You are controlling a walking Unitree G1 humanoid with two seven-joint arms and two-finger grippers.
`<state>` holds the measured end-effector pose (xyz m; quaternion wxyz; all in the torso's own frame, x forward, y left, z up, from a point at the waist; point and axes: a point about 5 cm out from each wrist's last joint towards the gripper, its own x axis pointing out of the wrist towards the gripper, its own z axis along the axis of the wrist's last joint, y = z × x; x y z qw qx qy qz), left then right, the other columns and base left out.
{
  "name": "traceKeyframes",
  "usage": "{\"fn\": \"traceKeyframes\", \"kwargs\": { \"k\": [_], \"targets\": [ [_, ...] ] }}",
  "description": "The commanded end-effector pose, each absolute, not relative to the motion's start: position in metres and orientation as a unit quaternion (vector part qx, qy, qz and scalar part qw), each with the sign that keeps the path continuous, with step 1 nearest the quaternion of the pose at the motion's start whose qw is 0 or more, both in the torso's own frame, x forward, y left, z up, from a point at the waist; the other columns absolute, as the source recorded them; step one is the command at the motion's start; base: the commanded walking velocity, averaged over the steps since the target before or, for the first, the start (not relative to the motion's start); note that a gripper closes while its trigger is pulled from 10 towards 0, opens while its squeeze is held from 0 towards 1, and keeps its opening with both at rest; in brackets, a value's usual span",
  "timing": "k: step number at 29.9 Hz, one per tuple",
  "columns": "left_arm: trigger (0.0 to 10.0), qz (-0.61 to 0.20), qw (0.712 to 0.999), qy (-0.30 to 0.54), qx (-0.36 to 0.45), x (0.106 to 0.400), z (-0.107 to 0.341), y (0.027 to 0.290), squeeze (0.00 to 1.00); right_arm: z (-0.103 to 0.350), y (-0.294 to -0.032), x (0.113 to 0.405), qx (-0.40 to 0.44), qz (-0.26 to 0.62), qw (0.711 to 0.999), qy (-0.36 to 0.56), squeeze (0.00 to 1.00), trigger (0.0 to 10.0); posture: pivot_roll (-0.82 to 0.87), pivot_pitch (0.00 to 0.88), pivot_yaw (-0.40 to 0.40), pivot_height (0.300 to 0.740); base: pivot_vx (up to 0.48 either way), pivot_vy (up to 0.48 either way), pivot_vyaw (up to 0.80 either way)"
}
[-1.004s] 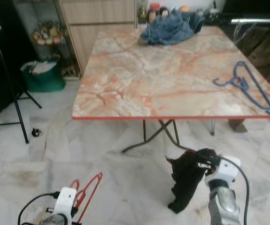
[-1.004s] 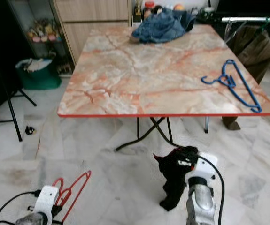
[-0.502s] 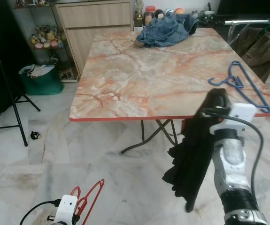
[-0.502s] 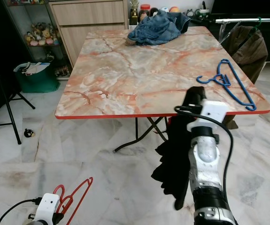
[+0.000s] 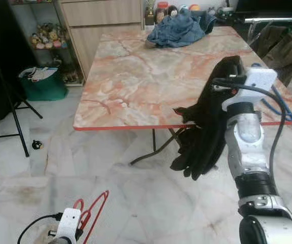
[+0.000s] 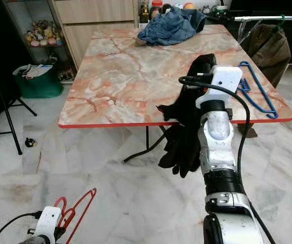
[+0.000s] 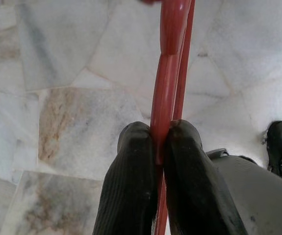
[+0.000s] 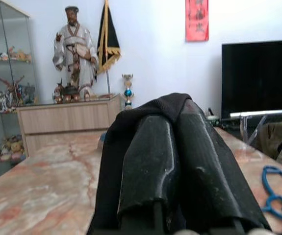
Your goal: Hang hanger
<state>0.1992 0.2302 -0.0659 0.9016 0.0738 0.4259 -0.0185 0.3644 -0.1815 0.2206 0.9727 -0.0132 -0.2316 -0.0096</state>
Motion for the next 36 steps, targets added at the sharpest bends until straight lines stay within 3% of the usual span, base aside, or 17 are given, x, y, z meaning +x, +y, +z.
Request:
{"fn": "traceKeyframes", "kwargs": {
  "k": [1,5,10,15,36],
  "targets": [
    [10.0,-0.014,0.895,0.440,0.072,0.193,-0.069,0.233,0.00,0.226,-0.179,0.362,-0.012,-0.005,0.970,-0.243,0.00,10.0,-0.01,0.040,0.038,0.740,0.000,0.000,0.00],
    [10.0,-0.026,0.895,0.440,0.070,0.197,-0.072,0.213,0.00,0.225,-0.181,0.361,-0.012,-0.008,0.970,-0.242,0.00,10.0,-0.02,0.040,0.038,0.740,0.000,0.000,0.00],
    [10.0,-0.031,0.894,0.441,0.071,0.197,-0.073,0.207,0.00,0.226,-0.182,0.361,-0.013,-0.010,0.970,-0.241,0.00,10.0,-0.01,0.041,0.038,0.740,0.000,0.000,0.00],
    [10.0,-0.030,0.894,0.442,0.070,0.196,-0.074,0.207,0.00,0.225,-0.182,0.360,-0.013,-0.010,0.970,-0.241,0.00,10.0,-0.01,0.041,0.038,0.740,0.000,0.000,0.00],
    [10.0,-0.028,0.893,0.443,0.070,0.195,-0.073,0.213,0.00,0.221,-0.179,0.353,-0.025,-0.006,0.967,-0.255,0.00,10.0,-0.01,0.040,0.035,0.740,0.273,0.000,0.00]
  ]
}}
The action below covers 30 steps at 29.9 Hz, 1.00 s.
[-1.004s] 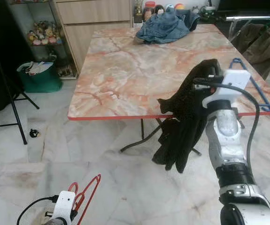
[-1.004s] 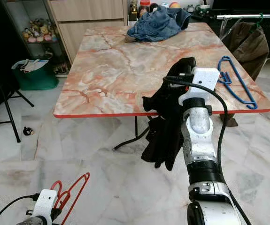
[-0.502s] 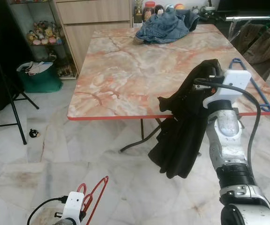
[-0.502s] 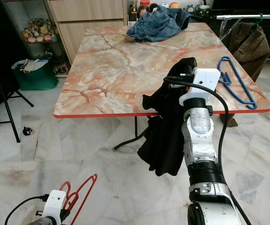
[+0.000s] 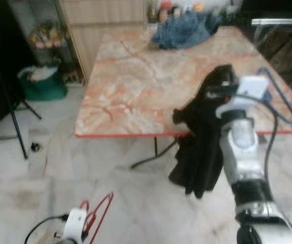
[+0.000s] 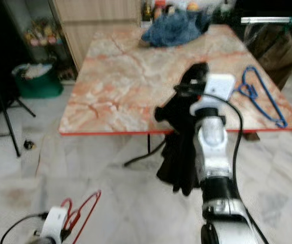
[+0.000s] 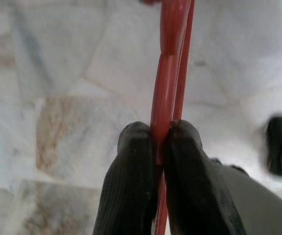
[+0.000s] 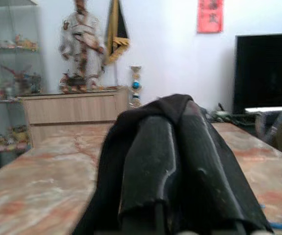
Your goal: Hang hanger
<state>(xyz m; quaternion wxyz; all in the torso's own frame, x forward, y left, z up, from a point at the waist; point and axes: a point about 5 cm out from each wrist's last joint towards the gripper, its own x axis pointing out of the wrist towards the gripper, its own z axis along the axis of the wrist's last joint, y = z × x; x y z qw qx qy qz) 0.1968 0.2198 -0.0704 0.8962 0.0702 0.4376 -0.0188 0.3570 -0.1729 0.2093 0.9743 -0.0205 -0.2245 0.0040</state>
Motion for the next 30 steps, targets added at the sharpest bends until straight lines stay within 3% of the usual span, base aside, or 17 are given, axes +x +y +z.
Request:
{"fn": "traceKeyframes", "kwargs": {
  "k": [1,7,30],
  "targets": [
    [10.0,-0.028,0.893,0.443,0.070,0.196,-0.073,0.213,0.00,0.222,-0.179,0.351,-0.037,-0.008,0.964,-0.263,0.00,10.0,-0.01,0.040,0.035,0.740,0.292,0.000,0.00],
    [10.0,-0.030,0.894,0.441,0.069,0.197,-0.072,0.211,0.00,0.238,-0.176,0.342,-0.066,-0.018,0.947,-0.313,0.00,10.0,0.00,0.036,0.036,0.740,0.292,0.000,0.00],
    [10.0,-0.035,0.895,0.439,0.069,0.198,-0.073,0.207,0.00,0.239,-0.174,0.341,-0.068,-0.011,0.948,-0.311,0.00,10.0,-0.01,0.012,0.032,0.740,0.299,0.000,0.00]
  ]
}}
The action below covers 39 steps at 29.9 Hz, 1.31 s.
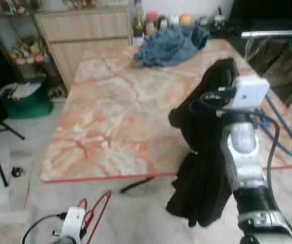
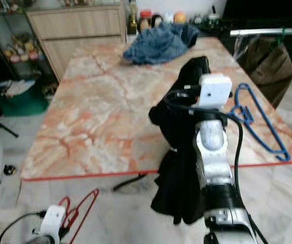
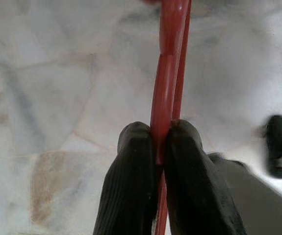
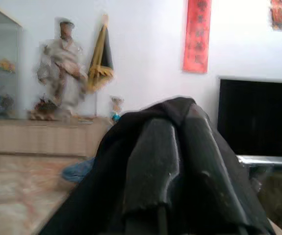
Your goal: Hang hanger
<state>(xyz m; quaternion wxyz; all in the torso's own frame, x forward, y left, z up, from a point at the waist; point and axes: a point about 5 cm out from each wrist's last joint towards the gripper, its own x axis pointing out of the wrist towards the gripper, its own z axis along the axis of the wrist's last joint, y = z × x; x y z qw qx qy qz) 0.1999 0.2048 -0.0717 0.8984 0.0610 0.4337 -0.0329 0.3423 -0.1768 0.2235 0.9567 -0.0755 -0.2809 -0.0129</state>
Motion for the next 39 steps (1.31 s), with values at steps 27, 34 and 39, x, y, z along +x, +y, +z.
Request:
{"fn": "traceKeyframes", "kwargs": {
  "k": [27,34,39],
  "targets": [
    [10.0,-0.034,0.893,0.444,0.070,0.194,-0.074,0.207,0.00,0.266,-0.176,0.356,-0.067,-0.008,0.941,-0.331,0.00,10.0,-0.01,0.023,0.023,0.740,0.307,0.000,0.00],
    [10.0,-0.033,0.891,0.447,0.069,0.193,-0.075,0.206,0.00,0.260,-0.173,0.358,-0.067,0.003,0.945,-0.321,0.00,10.0,-0.01,0.027,0.022,0.740,0.216,0.000,0.00],
    [10.0,-0.035,0.889,0.451,0.069,0.192,-0.076,0.206,0.00,0.242,-0.171,0.363,-0.063,0.020,0.961,-0.270,0.00,10.0,-0.01,0.027,0.022,0.740,0.000,0.000,0.00]
  ]
}}
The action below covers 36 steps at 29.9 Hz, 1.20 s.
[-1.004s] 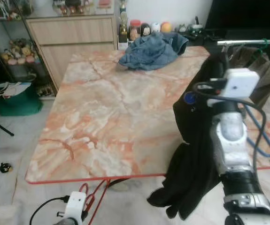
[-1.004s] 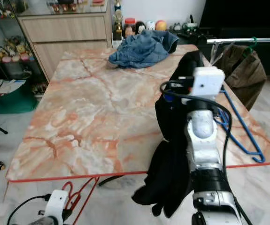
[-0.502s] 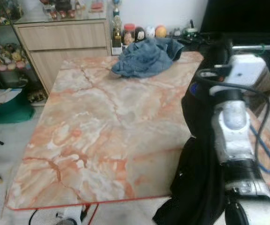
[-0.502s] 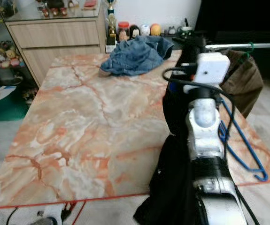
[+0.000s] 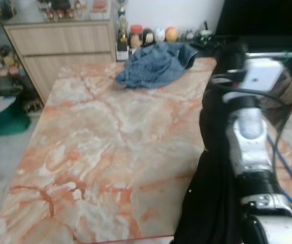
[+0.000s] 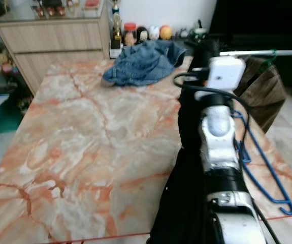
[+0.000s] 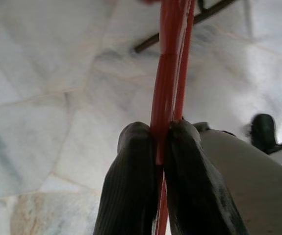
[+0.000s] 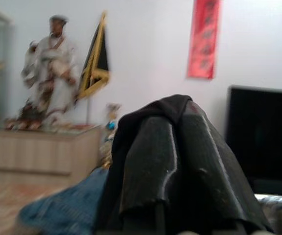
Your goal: Hang hanger
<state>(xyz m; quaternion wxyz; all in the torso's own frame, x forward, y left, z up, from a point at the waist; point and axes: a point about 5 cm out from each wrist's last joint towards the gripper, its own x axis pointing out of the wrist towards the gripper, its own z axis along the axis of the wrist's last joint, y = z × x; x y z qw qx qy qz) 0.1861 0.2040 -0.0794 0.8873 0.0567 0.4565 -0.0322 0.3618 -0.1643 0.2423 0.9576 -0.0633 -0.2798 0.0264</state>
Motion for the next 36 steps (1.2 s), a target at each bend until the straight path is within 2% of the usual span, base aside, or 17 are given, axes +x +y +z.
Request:
{"fn": "traceKeyframes", "kwargs": {
  "k": [1,11,16,20,28,32,36],
  "targets": [
    [10.0,-0.036,0.888,0.453,0.069,0.190,-0.077,0.207,0.00,0.235,-0.172,0.364,-0.064,0.021,0.965,-0.252,0.00,10.0,-0.01,0.036,0.020,0.740,0.000,0.000,0.00],
    [10.0,-0.038,0.880,0.468,0.071,0.167,-0.082,0.227,0.00,0.177,-0.180,0.362,-0.053,0.019,0.991,-0.124,0.00,10.0,-0.01,0.040,0.021,0.740,0.000,0.000,0.00],
    [10.0,-0.039,0.881,0.467,0.071,0.169,-0.082,0.224,0.00,0.173,-0.177,0.357,-0.057,0.023,0.991,-0.119,0.00,10.0,-0.01,0.042,0.021,0.740,0.000,0.000,0.00],
    [10.0,-0.042,0.880,0.467,0.072,0.171,-0.082,0.221,0.00,0.161,-0.168,0.341,-0.064,0.043,0.992,-0.100,0.00,10.0,-0.01,0.044,0.021,0.740,0.000,0.000,0.00],
    [10.0,-0.045,0.879,0.469,0.071,0.170,-0.083,0.221,0.00,0.136,-0.168,0.314,-0.039,0.021,0.998,-0.042,0.00,10.0,-0.01,0.047,0.020,0.740,0.000,0.000,0.00],
    [10.0,-0.045,0.879,0.470,0.072,0.170,-0.083,0.221,0.00,0.134,-0.167,0.301,-0.023,0.002,0.999,-0.037,0.00,10.0,-0.02,0.046,0.018,0.740,0.000,0.000,0.00],
    [10.0,-0.044,0.878,0.471,0.073,0.170,-0.083,0.222,0.00,0.142,-0.155,0.286,-0.013,0.022,0.998,-0.048,0.00,10.0,-0.02,0.047,0.014,0.740,0.000,0.000,0.00]
  ]
}}
